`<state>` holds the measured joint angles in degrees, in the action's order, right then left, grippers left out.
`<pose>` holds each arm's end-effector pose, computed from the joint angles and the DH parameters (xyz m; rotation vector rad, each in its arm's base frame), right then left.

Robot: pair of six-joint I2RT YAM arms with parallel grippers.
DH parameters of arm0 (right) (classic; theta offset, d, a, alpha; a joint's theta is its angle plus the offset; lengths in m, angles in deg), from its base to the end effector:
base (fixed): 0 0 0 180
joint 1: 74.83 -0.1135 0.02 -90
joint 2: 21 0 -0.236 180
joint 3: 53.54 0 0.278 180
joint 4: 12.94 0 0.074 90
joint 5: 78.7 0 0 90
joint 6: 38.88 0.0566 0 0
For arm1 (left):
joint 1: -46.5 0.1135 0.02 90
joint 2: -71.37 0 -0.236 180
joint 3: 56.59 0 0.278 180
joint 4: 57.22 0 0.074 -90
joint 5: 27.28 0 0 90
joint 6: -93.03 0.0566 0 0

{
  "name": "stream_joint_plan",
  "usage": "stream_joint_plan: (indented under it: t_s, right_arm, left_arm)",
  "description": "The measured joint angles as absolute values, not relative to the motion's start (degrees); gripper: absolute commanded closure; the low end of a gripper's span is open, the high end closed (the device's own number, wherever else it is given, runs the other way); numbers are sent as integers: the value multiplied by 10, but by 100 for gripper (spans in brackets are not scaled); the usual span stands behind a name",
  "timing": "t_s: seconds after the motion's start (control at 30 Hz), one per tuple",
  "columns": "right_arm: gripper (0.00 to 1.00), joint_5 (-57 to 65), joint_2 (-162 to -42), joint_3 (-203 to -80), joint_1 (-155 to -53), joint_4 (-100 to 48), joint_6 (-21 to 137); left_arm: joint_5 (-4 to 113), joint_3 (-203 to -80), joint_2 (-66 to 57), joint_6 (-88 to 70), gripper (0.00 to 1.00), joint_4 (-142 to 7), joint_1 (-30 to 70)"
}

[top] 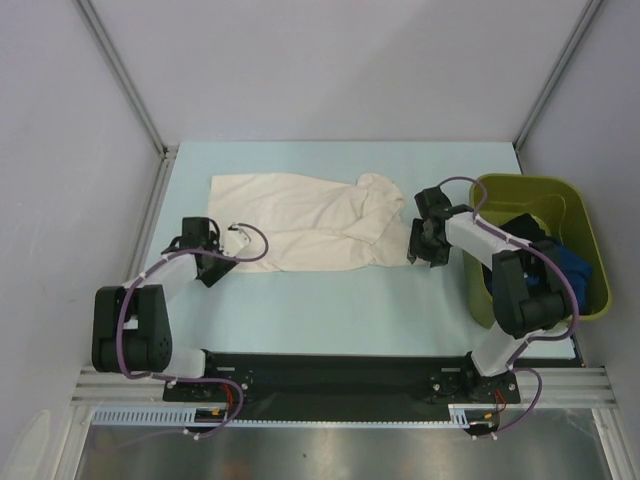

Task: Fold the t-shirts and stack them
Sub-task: Fold the tshirt

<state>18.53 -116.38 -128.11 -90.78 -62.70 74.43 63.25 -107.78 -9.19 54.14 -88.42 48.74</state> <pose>0.3340 0.0880 0.1270 0.2085 2.7728 -0.0055 0.2875 0.0118 0.0962 1.1007 2.4304 0.3256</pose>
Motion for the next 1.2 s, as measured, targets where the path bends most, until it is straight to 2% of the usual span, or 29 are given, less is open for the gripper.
stream_joint_plan:
  t_s: [0.1, 0.17, 0.2, 0.27, 0.3, 0.33, 0.37, 0.4, 0.67, 0.93, 1.13, 1.17, 1.2]
  right_arm:
    - [44, 179, -1180, -1268, -905, -596, 752]
    - [49, 178, -1191, -1259, -903, -577, 756]
    - [63, 177, -1195, -1255, -902, -570, 758]
    - [80, 175, -1198, -1254, -898, -557, 759]
    - [92, 173, -1199, -1254, -897, -551, 762]
    - [96, 167, -1200, -1254, -895, -544, 762]
    - [100, 165, -1200, -1253, -894, -540, 764]
    - [100, 164, -1200, -1251, -892, -538, 766]
    - [100, 169, -1154, -1229, -881, -573, 778]
    - [100, 142, -969, -1202, -899, -715, 843]
    - [100, 136, -914, -1175, -945, -800, 896]
    - [95, 136, -910, -1167, -949, -811, 903]
    - [81, 136, -907, -1158, -951, -820, 908]
  left_arm:
    - [651, -1078, -110, 547, 36, -838, 476]
    - [662, -1078, -123, 547, 38, -804, 473]
    - [668, -1078, -130, 547, 40, -787, 473]
    - [673, -1078, -141, 545, 58, -764, 473]
    - [674, -1078, -147, 545, 65, -758, 473]
    - [675, -1078, -152, 544, 87, -754, 472]
    - [674, -1079, -155, 540, 97, -754, 471]
    - [672, -1079, -157, 539, 100, -759, 471]
    - [653, -1081, -96, 547, 100, -849, 485]
    - [594, -1151, 19, 572, 100, -1049, 546]
    - [569, -1153, 26, 600, 100, -1189, 547]
    - [567, -1151, 26, 604, 83, -1206, 547]
    - [566, -1150, 26, 607, 66, -1212, 547]
